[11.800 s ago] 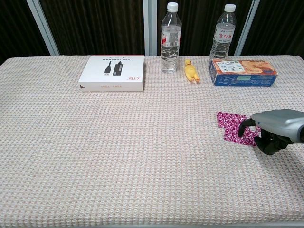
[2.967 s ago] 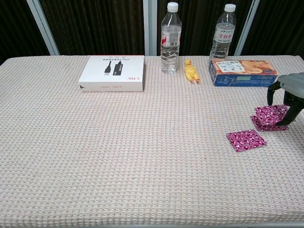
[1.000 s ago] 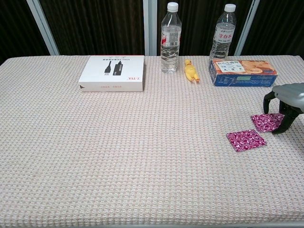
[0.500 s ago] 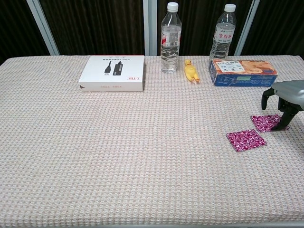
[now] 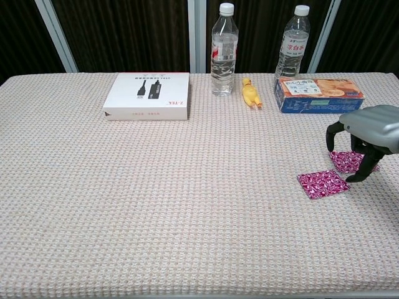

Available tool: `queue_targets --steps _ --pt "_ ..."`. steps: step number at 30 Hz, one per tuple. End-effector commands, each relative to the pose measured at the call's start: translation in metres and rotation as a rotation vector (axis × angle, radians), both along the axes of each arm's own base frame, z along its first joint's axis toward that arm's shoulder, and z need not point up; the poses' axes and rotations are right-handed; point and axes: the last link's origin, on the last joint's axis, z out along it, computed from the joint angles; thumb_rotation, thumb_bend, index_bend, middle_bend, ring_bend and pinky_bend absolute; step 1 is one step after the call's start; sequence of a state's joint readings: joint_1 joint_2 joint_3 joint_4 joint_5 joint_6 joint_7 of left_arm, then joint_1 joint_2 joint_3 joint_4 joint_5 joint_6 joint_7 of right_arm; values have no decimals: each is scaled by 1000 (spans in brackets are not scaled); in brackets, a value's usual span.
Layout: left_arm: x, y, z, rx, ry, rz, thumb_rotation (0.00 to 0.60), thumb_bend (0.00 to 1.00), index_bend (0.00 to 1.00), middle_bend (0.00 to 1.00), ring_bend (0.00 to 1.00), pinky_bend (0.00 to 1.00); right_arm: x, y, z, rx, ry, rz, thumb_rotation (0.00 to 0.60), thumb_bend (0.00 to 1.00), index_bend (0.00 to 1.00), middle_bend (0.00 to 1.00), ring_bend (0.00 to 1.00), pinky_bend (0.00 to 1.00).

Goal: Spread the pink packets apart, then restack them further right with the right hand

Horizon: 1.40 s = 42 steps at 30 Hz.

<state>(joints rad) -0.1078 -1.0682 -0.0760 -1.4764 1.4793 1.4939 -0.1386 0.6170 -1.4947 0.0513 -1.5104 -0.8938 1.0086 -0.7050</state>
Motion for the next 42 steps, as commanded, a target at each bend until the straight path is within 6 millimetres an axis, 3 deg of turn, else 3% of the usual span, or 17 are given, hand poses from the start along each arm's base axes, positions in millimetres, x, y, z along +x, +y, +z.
queue_targets --steps 1,21,42 --pt "0 0 -1 -2 -1 -1 600 0 245 226 121 239 2 4 1 32 19 34 563 0 380 1000 1000 1000" --pt "-3 2 3 8 -2 9 600 0 245 226 121 239 5 -6 -27 110 17 44 562 0 381 1000 1000 1000" --pt "-3 1 4 11 -4 4 600 0 245 226 121 239 5 -2 -28 129 31 29 568 0 382 1000 1000 1000"
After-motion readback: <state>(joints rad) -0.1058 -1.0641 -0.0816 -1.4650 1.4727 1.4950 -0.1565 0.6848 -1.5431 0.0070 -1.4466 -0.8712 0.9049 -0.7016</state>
